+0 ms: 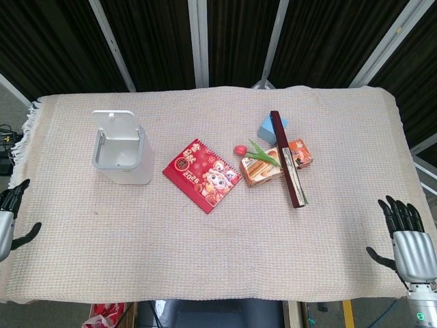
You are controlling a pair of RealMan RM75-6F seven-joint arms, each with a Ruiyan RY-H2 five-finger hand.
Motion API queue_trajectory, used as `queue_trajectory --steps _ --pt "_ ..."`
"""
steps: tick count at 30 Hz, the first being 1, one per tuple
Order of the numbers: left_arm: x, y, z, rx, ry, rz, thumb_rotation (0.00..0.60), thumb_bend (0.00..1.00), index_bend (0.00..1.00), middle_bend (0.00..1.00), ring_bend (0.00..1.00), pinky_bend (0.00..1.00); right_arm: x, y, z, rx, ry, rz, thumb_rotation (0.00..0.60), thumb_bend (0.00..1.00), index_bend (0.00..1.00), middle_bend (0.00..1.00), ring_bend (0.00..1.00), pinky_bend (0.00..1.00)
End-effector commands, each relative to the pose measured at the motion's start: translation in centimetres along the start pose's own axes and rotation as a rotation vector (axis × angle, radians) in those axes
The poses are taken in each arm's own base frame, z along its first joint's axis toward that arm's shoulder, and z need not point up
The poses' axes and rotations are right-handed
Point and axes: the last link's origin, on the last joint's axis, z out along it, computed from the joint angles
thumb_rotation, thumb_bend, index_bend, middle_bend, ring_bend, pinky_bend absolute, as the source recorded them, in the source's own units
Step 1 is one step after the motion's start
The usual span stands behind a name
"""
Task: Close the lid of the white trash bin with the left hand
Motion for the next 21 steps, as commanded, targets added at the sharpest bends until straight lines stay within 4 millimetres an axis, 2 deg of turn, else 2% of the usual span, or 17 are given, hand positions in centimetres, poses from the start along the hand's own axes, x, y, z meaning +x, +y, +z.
queue_trajectory --steps 1,4,10,16,21 --pt "1.2 0.5 2.5 -0.006 0.051 -0.03 0.6 0.5 0.0 0.83 0.78 0.87 0.0 0.0 0.1 -0.005 0.001 0.007 0.6 0.19 0.0 0.0 0.0 0.0" --pt "2.2 1.1 5.4 0.004 0.019 -0.026 0.6 0.55 0.0 0.92 0.86 0.93 0.0 0.0 0.2 -0.011 -0.002 0.013 0.6 0.19 0.0 0.0 0.0 0.0" --pt "4.5 3.0 10.8 0.02 -0.046 -0.032 0.6 0.69 0.0 0.98 0.92 0.97 -0.1 0.0 0.3 -0.022 -0.007 0.025 0.6 0.19 0.0 0.0 0.0 0.0" --pt "6.1 5.6 15.9 0.029 -0.131 -0.081 0.6 0.7 0.0 0.98 0.92 0.97 -0.2 0.1 0.5 -0.042 -0.015 0.043 0.6 0.19 0.0 0.0 0.0 0.0" --pt "6.3 7.6 19.2 0.026 -0.184 -0.057 0.6 0.71 0.0 0.98 0.92 0.97 -0.2 0.3 0.8 -0.048 -0.018 0.052 0.6 0.19 0.0 0.0 0.0 0.0"
